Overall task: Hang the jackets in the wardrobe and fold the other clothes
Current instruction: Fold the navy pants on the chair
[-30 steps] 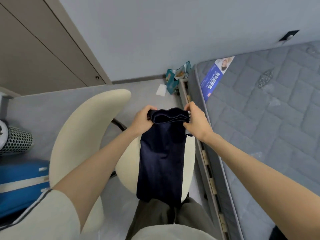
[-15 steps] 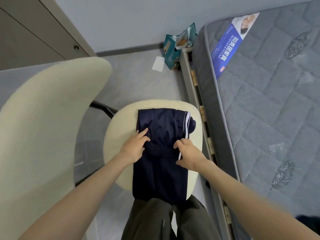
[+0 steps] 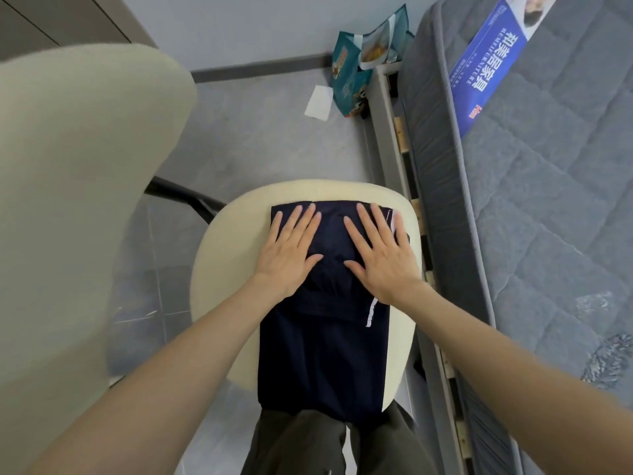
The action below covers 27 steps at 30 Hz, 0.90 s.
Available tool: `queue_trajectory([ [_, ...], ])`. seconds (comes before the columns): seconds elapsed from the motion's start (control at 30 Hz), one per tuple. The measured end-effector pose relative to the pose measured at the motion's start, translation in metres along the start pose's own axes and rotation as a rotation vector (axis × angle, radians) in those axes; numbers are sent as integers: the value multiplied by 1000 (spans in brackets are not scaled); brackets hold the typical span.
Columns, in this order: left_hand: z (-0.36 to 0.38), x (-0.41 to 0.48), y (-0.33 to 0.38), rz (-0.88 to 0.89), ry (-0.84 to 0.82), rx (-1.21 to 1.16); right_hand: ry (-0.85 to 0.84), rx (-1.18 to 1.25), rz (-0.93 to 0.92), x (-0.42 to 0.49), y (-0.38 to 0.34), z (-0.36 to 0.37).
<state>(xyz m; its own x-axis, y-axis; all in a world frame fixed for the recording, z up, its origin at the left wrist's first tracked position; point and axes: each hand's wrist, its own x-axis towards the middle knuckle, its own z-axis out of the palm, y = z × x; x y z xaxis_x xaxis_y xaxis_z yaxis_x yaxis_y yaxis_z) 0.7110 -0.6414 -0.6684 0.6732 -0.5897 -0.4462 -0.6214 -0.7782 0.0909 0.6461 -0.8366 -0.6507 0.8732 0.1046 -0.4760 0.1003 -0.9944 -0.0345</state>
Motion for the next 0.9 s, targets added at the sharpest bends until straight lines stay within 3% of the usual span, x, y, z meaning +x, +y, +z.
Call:
queue_trajectory([
  [0.13, 23, 6, -11, -37, -66, 24, -56, -4, 9, 3, 12, 22],
  [0.27, 6, 13, -17, -55, 201, -172, 177, 194, 75, 14, 10, -1],
  [0.33, -3, 17, -26, -73, 277, -310, 215, 322, 132, 18, 17, -11],
  [0.47, -10, 29, -35, -80, 54, -346, -38, 443, 297, 26, 32, -19],
  [0.57, -11, 30, -32, -167, -85, -298, -96, 423, 338, 25, 28, -18],
  [0.7, -13, 11, -26, -143, -76, -278, -149, 391, 333, 4, 21, -25],
  [0.9, -77, 4, -29, -84, 124, -229, 88, 281, 285, -15, 31, -72],
])
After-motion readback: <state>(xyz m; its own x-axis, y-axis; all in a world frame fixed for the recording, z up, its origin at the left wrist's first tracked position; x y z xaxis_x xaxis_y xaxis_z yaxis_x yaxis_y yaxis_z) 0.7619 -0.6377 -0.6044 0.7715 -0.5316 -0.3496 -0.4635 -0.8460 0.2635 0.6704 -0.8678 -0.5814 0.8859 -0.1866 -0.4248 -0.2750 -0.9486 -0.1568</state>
